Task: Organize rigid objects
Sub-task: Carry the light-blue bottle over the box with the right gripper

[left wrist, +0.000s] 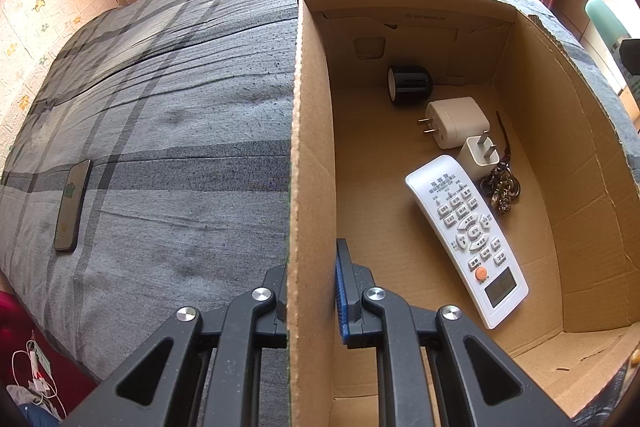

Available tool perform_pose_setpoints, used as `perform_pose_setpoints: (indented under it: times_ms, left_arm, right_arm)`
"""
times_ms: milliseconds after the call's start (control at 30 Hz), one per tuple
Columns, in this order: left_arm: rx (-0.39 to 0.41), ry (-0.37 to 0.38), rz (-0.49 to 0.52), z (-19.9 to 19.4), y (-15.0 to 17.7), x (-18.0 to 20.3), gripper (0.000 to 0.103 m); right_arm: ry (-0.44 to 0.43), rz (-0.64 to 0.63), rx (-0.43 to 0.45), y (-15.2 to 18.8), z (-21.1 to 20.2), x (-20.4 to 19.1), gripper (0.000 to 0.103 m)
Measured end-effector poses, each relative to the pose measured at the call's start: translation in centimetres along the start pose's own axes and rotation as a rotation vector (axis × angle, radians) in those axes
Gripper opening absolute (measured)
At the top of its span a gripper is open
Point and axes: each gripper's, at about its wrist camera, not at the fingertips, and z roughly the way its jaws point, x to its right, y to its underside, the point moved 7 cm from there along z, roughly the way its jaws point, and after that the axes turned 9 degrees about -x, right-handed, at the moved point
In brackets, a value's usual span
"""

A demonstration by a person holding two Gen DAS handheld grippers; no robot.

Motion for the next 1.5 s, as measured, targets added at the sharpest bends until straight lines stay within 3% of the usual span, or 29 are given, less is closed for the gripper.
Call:
perform_pose_setpoints:
  times_ms: [567,1500]
  left_arm:
    - [0.001,0.008,-0.005,0.0,0.0,-0.2,0.015]
    - [0.001,0.009,-0.005,0.0,0.0,-0.2,0.015]
  right_arm:
    - [-0.009,-0.061,-0.064,0.2,3.6,-4.2,0.027]
    - [0.075,-0.095,-0.208,1.5,12.4,-5.6,0.027]
